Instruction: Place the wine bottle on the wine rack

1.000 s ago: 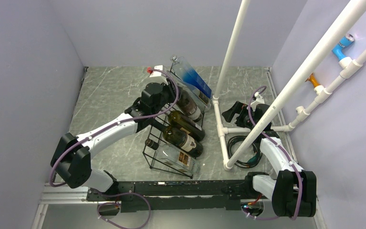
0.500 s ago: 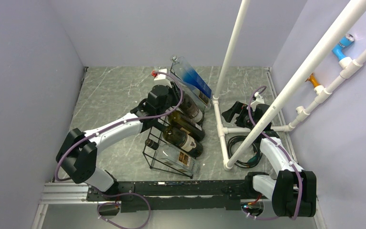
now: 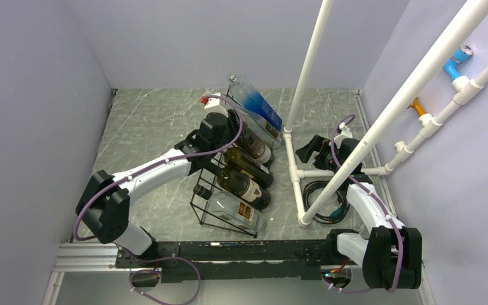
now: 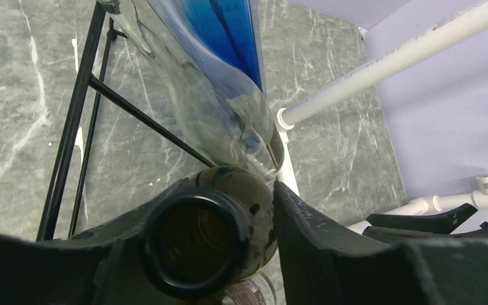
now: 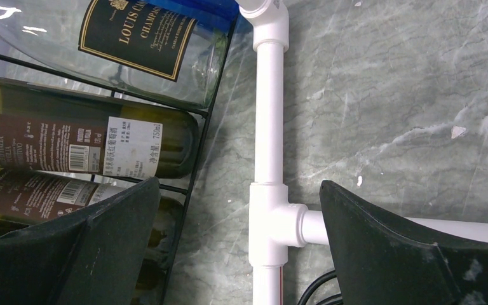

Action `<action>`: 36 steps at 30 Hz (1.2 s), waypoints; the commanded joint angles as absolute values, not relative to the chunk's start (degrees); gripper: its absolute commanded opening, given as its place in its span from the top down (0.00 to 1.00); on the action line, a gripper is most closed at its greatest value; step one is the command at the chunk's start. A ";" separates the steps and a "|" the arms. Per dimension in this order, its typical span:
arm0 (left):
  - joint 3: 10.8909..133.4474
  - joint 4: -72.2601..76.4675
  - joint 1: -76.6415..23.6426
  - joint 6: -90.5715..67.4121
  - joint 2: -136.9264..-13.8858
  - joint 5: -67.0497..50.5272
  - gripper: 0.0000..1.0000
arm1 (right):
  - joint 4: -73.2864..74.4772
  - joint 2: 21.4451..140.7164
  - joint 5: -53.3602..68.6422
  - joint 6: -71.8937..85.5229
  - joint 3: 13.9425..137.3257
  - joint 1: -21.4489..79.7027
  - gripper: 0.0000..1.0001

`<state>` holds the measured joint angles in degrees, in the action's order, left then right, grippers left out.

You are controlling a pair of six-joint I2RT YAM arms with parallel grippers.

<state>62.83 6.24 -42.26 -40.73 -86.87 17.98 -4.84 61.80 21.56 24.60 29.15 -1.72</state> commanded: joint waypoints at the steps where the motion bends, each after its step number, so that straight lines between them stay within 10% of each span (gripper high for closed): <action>1: 65.13 3.41 -42.75 -41.90 -84.93 18.74 0.41 | -7.48 61.23 22.17 24.53 29.05 -1.64 0.00; 14: 66.95 -2.49 -42.77 -38.53 -79.71 21.73 0.08 | -7.28 61.21 21.68 24.52 29.13 -1.57 0.00; 36: 69.01 -3.40 -42.73 -19.78 -61.20 31.35 0.01 | 15.13 50.12 11.34 23.38 43.93 -1.62 0.00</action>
